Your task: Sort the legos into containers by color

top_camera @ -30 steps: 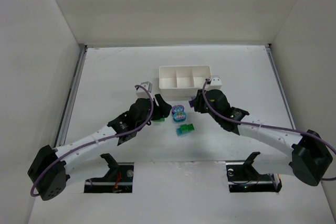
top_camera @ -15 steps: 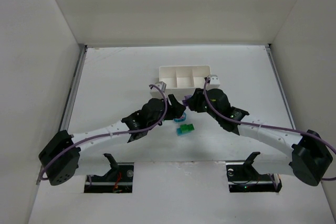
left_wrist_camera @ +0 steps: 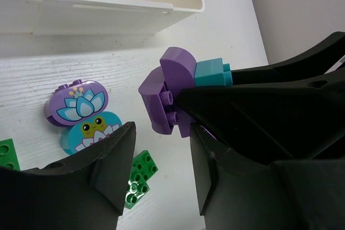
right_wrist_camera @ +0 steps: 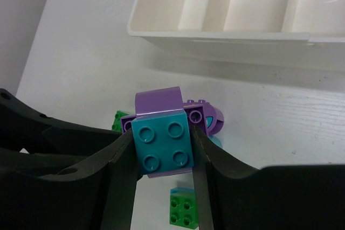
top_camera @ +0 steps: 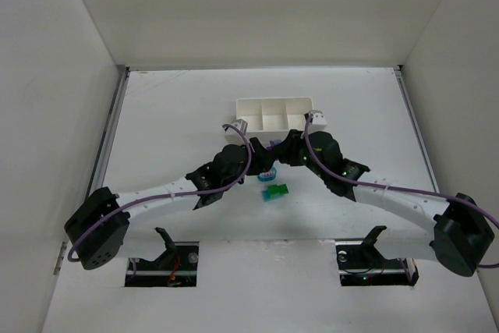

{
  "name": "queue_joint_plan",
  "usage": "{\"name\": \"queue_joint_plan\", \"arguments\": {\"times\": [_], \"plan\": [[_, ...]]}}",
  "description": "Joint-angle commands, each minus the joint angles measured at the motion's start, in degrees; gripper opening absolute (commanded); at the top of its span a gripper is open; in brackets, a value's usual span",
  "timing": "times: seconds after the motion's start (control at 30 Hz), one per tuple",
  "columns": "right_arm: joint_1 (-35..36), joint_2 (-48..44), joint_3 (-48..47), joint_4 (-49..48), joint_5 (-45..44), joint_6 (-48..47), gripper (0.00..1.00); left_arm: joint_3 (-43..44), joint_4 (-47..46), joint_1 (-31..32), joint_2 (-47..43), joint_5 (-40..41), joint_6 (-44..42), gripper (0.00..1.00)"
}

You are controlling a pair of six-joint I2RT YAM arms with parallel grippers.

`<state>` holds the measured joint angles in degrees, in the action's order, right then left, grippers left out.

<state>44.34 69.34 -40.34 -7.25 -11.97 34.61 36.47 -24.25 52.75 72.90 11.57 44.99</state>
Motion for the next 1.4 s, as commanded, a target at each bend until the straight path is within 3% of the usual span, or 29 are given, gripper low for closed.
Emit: {"name": "queue_joint_plan", "arguments": {"times": [0.0, 0.3, 0.73, 1.0, 1.37], "plan": [[0.5, -1.9, 0.3, -4.4, 2.1, 1.9, 0.23, 0.6, -4.8, -0.5, -0.9, 0.5, 0.7, 0.41], [-0.1, -1.8, 1.0, -5.2, 4.4, 3.4, 0.23, -0.8, -8.0, -1.4, -1.1, 1.1, 0.4, 0.4], [-1.9, -1.0, 1.8, -6.9, 11.9, 7.0, 0.22, -2.3, -14.3, -1.7, 0.9, 1.4, -0.1, 0.26], [-4.1, -1.7, 2.4, -8.9, 15.0, 8.9, 0.22, -5.1, -16.2, -1.8, -1.7, 3.2, 0.2, 0.13], [-7.8, -4.5, 2.4, -8.3, 17.5, 8.7, 0.21, -7.0, -13.8, -1.4, -3.9, 3.8, -0.6, 0.1]]}}
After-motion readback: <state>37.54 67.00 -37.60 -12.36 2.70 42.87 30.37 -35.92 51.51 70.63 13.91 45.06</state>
